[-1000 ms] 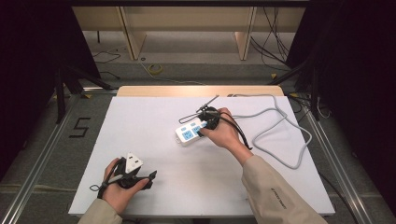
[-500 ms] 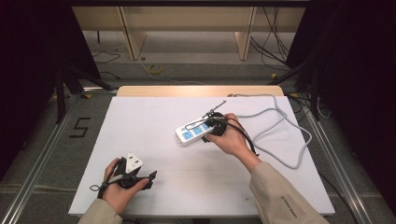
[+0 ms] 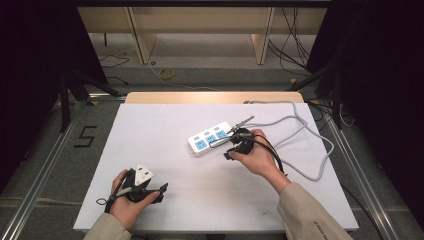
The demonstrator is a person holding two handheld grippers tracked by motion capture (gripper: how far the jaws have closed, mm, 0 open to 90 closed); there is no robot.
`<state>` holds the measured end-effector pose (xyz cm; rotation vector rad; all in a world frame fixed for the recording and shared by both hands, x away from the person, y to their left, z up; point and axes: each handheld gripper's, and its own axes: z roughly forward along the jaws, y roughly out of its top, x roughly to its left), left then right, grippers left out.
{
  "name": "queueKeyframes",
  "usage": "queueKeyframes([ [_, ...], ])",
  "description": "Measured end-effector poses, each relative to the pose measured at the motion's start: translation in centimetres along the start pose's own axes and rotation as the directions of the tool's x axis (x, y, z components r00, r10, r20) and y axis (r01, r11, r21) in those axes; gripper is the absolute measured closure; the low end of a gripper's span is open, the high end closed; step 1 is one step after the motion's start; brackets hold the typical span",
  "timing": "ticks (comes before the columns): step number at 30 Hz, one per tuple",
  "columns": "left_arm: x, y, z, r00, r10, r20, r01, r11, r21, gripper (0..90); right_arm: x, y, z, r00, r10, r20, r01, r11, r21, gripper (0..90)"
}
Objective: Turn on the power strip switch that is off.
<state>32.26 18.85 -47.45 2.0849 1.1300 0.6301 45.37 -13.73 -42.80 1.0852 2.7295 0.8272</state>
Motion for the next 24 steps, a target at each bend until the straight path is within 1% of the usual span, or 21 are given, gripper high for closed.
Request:
queueKeyframes([
  [11,0.0,0.0,0.0,1.0000,0.000,0.000,0.000,1.0000,0.001,22.1,-0.5,-2.3,-1.2,0.9998,0.021,0.005,-0.020,0.9997,-0.016,74.3],
  [13,0.0,0.0,0.0,1.0000,0.000,0.000,0.000,1.0000,0.001,22.1,-0.5,-2.8,-1.4,0.9998,0.018,0.010,-0.018,0.9997,-0.016,74.0],
  [24,0.0,0.0,0.1,1.0000,-0.001,-0.002,0.001,1.0000,0.003,22.1,-0.9,-5.4,-2.2,0.9990,0.044,0.011,-0.044,0.9987,-0.026,71.9],
])
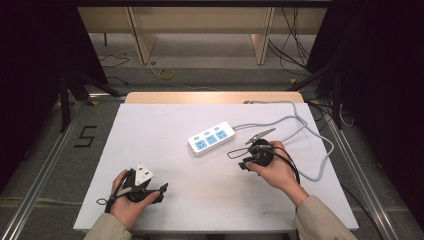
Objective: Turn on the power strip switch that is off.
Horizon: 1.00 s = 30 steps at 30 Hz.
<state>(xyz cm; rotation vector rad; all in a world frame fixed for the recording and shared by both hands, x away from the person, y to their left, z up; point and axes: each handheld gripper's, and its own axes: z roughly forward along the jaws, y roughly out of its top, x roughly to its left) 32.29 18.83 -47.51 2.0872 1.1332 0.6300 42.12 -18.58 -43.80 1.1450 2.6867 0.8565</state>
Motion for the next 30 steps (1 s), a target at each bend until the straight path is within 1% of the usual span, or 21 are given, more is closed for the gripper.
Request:
queueKeyframes([
  [4,0.0,0.0,0.0,1.0000,0.001,0.000,-0.001,1.0000,0.003,22.1,-0.1,-0.9,-0.3,0.9999,0.010,-0.002,-0.010,0.9999,0.000,71.5],
  [15,0.0,0.0,0.1,1.0000,-0.005,0.000,0.005,1.0000,-0.001,22.2,-0.1,-3.4,-1.1,0.9997,0.025,-0.008,-0.025,0.9995,-0.019,69.5],
  [18,0.0,0.0,0.1,1.0000,-0.006,-0.001,0.006,1.0000,0.000,22.2,-0.1,-4.0,-1.3,0.9995,0.030,-0.006,-0.031,0.9991,-0.029,69.0],
  [19,0.0,0.0,0.1,1.0000,-0.006,-0.001,0.006,1.0000,-0.001,22.2,-0.1,-4.2,-1.4,0.9997,0.026,-0.005,-0.026,0.9992,-0.032,68.8],
  [20,0.0,0.0,0.1,1.0000,-0.007,-0.001,0.007,1.0000,0.000,22.2,-0.1,-4.4,-1.5,0.9994,0.034,-0.007,-0.034,0.9988,-0.034,68.7],
  [26,0.0,0.0,0.1,1.0000,-0.007,-0.002,0.007,1.0000,0.002,22.3,-0.1,-5.9,-2.1,0.9992,0.040,0.000,-0.040,0.9975,-0.058,68.0],
  [30,0.0,0.0,0.1,1.0000,-0.006,-0.001,0.006,1.0000,0.004,22.3,-0.2,-6.8,-2.3,0.9987,0.051,0.006,-0.051,0.9958,-0.076,67.8],
])
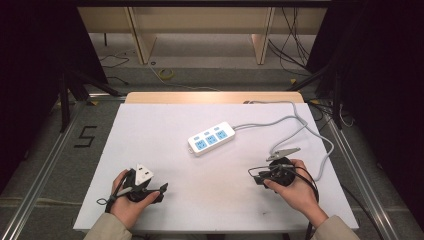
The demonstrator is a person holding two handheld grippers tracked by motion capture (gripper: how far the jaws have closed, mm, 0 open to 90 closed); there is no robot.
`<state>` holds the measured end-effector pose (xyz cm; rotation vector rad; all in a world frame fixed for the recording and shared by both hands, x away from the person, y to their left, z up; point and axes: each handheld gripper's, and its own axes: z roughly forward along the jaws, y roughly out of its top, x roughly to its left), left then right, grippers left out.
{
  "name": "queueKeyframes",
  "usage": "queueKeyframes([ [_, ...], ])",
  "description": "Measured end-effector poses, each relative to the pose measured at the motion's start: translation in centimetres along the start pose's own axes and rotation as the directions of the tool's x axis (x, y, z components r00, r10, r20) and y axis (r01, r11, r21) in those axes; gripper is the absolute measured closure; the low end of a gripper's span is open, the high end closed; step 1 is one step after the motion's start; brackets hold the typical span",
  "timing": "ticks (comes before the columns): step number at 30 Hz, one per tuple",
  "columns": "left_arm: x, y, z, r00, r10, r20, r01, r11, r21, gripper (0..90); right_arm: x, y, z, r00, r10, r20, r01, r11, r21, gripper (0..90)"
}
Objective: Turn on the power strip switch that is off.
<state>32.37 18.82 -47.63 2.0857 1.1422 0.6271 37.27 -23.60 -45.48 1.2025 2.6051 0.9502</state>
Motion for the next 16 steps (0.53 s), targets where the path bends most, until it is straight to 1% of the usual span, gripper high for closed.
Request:
queueKeyframes([
  [9,0.08,0.00,0.11,1.0000,0.002,0.002,-0.002,1.0000,0.003,22.4,0.04,-0.71,-0.22,0.9999,0.013,-0.007,-0.013,0.9995,-0.027,64.8],
  [12,0.19,0.00,0.21,1.0000,-0.001,0.001,0.001,1.0000,0.003,22.3,0.07,-0.84,-0.26,0.9999,0.009,-0.008,-0.009,0.9993,-0.035,63.8],
  [16,0.39,0.04,0.35,0.9999,-0.015,-0.005,0.015,0.9999,-0.005,22.1,0.11,-0.95,-0.18,0.9999,0.006,-0.008,-0.007,0.9993,-0.036,63.0],
])
